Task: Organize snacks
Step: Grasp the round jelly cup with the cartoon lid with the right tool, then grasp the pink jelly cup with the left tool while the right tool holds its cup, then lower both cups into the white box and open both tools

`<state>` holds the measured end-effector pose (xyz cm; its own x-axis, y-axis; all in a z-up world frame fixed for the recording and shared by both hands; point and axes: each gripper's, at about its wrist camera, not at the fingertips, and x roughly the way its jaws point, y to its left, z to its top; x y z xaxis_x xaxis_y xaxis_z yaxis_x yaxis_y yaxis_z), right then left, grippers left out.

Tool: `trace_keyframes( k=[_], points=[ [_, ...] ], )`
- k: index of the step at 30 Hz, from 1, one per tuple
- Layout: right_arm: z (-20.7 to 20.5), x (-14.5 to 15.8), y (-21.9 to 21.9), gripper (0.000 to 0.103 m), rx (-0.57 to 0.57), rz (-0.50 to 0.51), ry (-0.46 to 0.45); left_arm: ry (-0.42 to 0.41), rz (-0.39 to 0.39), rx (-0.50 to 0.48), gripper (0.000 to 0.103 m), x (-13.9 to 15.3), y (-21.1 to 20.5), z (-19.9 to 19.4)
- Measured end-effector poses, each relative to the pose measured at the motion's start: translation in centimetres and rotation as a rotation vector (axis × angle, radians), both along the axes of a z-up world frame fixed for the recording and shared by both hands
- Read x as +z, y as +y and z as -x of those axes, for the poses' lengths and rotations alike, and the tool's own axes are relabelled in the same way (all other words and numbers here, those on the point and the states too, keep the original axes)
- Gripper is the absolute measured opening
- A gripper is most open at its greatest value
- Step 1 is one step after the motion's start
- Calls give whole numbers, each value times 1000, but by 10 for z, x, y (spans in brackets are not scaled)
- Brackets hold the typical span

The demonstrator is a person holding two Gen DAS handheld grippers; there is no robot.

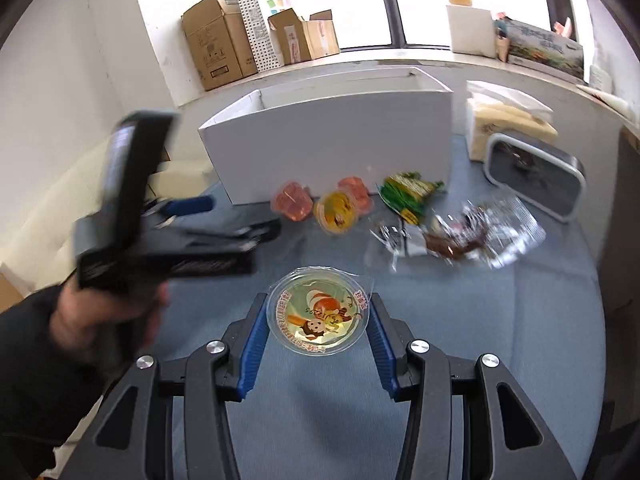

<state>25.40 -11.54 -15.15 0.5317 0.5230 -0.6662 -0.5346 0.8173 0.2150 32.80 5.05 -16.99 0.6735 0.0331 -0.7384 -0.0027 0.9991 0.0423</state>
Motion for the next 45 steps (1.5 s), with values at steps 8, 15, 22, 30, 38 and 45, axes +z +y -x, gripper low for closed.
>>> trace_keyframes(
  k=[8, 15, 22, 30, 38, 45],
  points=[
    [16, -7, -27, 51, -47, -49, 41, 13, 42, 46, 103, -7, -11, -33],
    [20, -7, -26, 51, -41, -79, 44, 82, 75, 135, 93, -16, 3, -49],
    [20, -9, -24, 51, -38, -83, 46, 76, 57, 92, 43, -7, -11, -59],
    [22, -1, -28, 51, -47, -96, 34, 48, 110, 59, 37, 5, -15, -27],
    [29, 8, -21, 51, -38, -108, 14, -50, 181, -9, 34, 44, -11, 30],
    [26, 25, -9, 51, -17, -91, -22, -130, 208, -41, 34, 83, -1, 59]
  ],
)
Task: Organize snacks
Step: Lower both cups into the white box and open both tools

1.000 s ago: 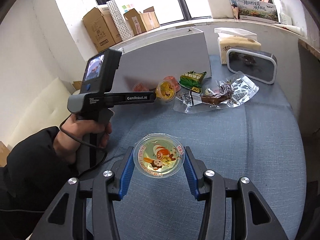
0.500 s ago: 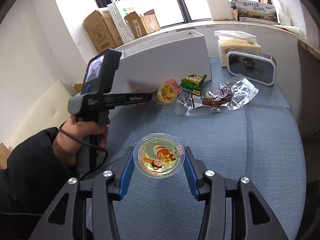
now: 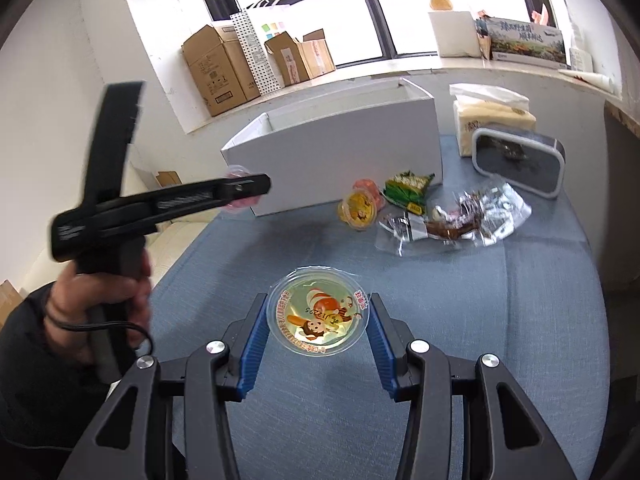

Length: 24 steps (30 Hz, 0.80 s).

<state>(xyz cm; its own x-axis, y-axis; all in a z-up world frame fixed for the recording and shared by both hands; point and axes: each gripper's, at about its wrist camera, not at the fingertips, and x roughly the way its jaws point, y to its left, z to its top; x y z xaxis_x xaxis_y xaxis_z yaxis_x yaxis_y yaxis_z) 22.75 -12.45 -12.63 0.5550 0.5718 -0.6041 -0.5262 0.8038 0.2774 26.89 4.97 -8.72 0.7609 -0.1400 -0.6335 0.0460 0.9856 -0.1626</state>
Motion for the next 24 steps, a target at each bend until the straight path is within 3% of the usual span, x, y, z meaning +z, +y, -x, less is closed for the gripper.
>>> trace_keyframes(
  k=[6, 14, 19, 24],
  points=[
    [-28, 38, 18, 51, 14, 13, -86, -48, 29, 6, 34, 33, 17, -5],
    [-132, 90, 57, 51, 7, 54, -182, -86, 21, 5, 34, 64, 42, -60],
    [-200, 89, 69, 51, -11, 81, -162, -87, 7, -17, 34, 62, 55, -101],
    [-231, 70, 72, 52, -39, 96, -118, -50, -18, -27, 35, 44, 59, -129]
  ],
)
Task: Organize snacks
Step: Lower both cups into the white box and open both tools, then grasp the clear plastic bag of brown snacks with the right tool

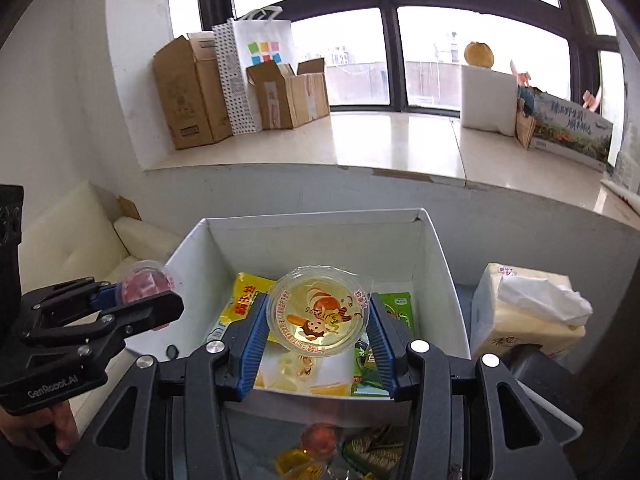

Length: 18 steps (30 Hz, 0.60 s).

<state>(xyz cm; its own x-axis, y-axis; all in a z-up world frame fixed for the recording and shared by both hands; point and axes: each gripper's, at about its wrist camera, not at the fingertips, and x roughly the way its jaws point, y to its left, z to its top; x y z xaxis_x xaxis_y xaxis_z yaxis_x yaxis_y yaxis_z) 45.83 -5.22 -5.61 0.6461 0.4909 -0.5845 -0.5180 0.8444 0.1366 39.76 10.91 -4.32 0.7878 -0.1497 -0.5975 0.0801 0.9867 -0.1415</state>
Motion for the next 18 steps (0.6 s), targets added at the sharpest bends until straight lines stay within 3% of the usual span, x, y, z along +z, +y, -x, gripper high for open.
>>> trace_keyframes(
  k=[1, 2, 3, 4, 6, 13, 18],
  points=[
    [-3, -5, -1, 57, -1, -4, 11, 19, -8, -5, 42, -4, 0, -5],
    [-6, -9, -1, 81, -1, -7, 25, 54, -13, -10, 54, -9, 0, -10],
    [-8, -11, -3, 95, -4, -15, 27, 71, -29, 8, 87, -12, 1, -12],
    [-6, -12, -8, 100, -27, -33, 0, 55, -42, 29, 103, -14, 2, -9],
    [-4, -9, -17, 100, -55, -57, -21, 23, -48, 24, 103, -15, 4, -2],
    [11, 3, -43, 103, -109, -132, -15, 40, -27, 40, 103, -14, 8, 11],
    [51, 16, -66, 103, -50, -165, -37, 39, 7, 24, 103, -8, 4, 38]
  ],
)
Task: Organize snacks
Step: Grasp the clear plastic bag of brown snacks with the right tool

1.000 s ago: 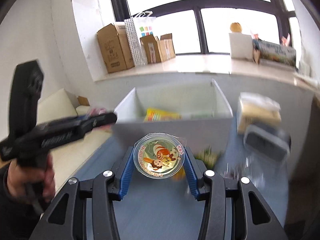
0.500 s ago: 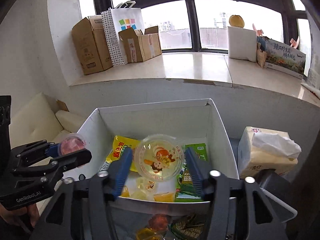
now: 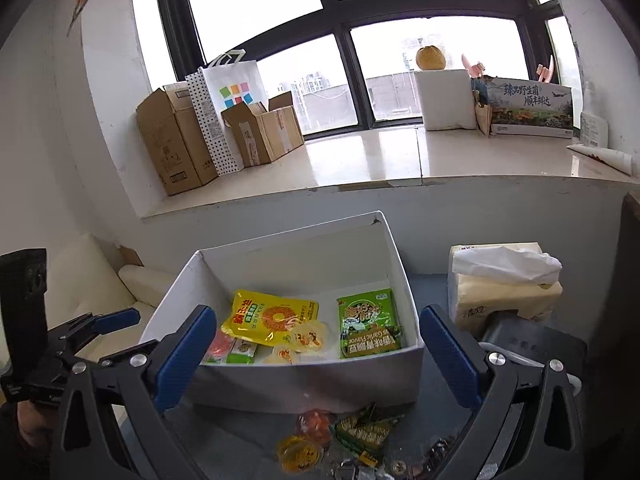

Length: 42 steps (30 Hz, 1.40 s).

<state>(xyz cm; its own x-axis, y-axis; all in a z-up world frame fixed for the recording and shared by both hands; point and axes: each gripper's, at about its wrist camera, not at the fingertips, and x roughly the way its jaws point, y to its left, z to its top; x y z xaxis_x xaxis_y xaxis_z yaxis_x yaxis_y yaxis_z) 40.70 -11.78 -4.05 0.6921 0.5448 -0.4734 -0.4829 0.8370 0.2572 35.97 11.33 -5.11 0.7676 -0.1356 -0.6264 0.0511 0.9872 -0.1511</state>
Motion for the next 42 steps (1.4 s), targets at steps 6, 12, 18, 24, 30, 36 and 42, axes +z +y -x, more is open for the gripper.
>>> trace_keyframes(
  k=[6, 12, 18, 24, 30, 36, 42],
  points=[
    [72, -6, -51, 103, -15, 16, -21, -8, 54, -51, 103, -5, -22, 61],
    [117, -52, -74, 103, -45, 80, 77, 11, 73, -64, 103, -25, -60, 119],
    [116, -96, -84, 103, -56, 98, 187, 47, 98, -104, 103, -40, -89, 160],
    [78, -127, -97, 103, -79, 5, 282, 62, 98, -114, 103, -46, -93, 179],
    [28, -136, -116, 103, -140, -63, 314, 88, 101, -98, 103, -55, -83, 181],
    [-3, -146, -117, 73, -177, -31, 327, 111, 119, -88, 103, -64, -83, 166],
    [-13, -148, -106, 9, -112, 5, 316, 121, 126, -87, 103, -73, -90, 155]
  ],
)
